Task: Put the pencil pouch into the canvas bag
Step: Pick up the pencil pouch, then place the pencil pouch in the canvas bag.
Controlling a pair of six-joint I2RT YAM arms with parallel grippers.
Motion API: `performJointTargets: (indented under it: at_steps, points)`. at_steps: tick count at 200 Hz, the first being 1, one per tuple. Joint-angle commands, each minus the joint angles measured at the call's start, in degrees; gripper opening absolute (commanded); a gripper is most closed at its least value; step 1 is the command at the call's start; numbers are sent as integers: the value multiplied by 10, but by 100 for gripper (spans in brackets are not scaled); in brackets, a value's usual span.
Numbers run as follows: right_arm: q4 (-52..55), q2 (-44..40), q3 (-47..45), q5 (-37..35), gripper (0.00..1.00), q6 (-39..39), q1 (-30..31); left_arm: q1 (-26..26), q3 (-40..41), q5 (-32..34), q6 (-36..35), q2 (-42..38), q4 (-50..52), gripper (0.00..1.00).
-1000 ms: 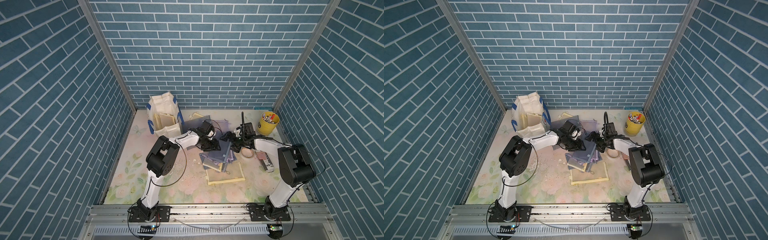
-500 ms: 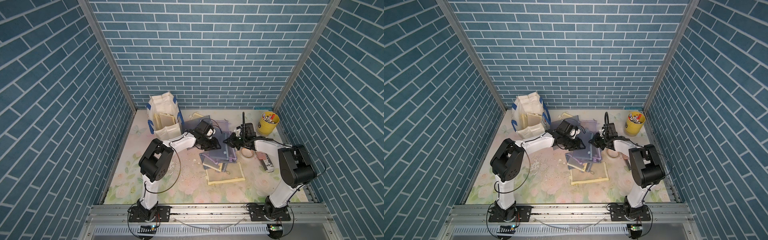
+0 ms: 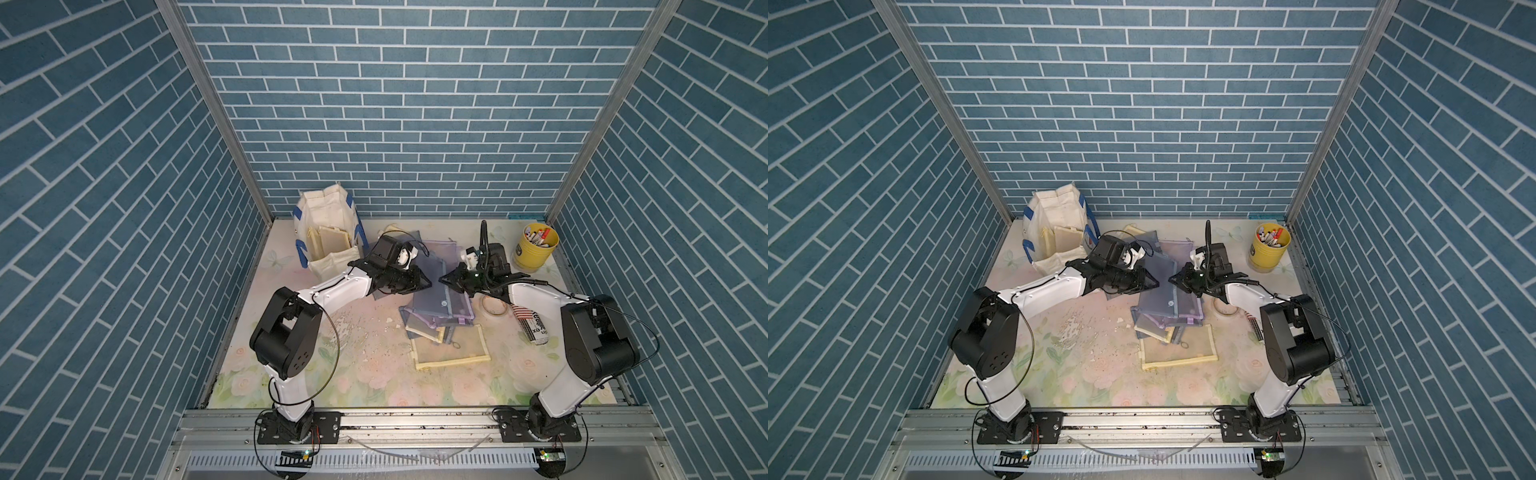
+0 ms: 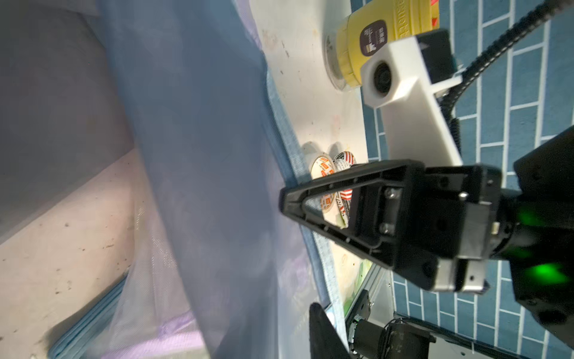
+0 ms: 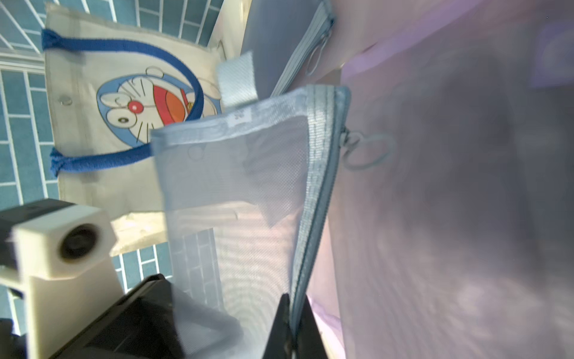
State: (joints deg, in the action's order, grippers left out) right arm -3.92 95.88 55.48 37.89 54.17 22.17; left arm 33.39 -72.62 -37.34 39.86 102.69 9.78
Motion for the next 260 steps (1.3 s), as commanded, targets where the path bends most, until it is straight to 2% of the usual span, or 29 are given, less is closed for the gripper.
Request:
performJointTargets:
  at_steps: [1, 8, 15, 54, 78, 94, 127, 178, 218, 260]
  points:
    - [-11, -10, 24, 9, 0, -1, 6, -3, 8, -4, 2, -25, -22, 15]
    - [-5, -14, 30, 4, 0, -1, 7, -5, 7, -1, 1, -33, -19, 8]
    - [-1, -21, 36, 3, 6, -2, 7, -9, 3, 3, -1, -44, -10, 0]
    - [139, -52, 115, -25, 49, -77, 8, -65, -80, 37, -58, -106, 123, 0]
    - [242, -60, 175, -54, 68, -135, 9, -120, -158, 42, -94, -121, 201, 0]
    - [291, -60, 208, -71, 75, -160, 9, -160, -212, 44, -111, -117, 238, 0]
    - [340, -50, 253, -82, 84, -182, 9, -236, -333, 57, -135, -95, 292, 0]
    - [378, -40, 284, -83, 87, -201, 9, -328, -481, 89, -189, -24, 385, 0]
    - [376, -32, 281, -68, 87, -204, 9, -341, -540, 148, -230, 42, 484, 0]
    - [367, -20, 290, -51, 87, -201, 8, -339, -476, 164, -244, 52, 469, 0]
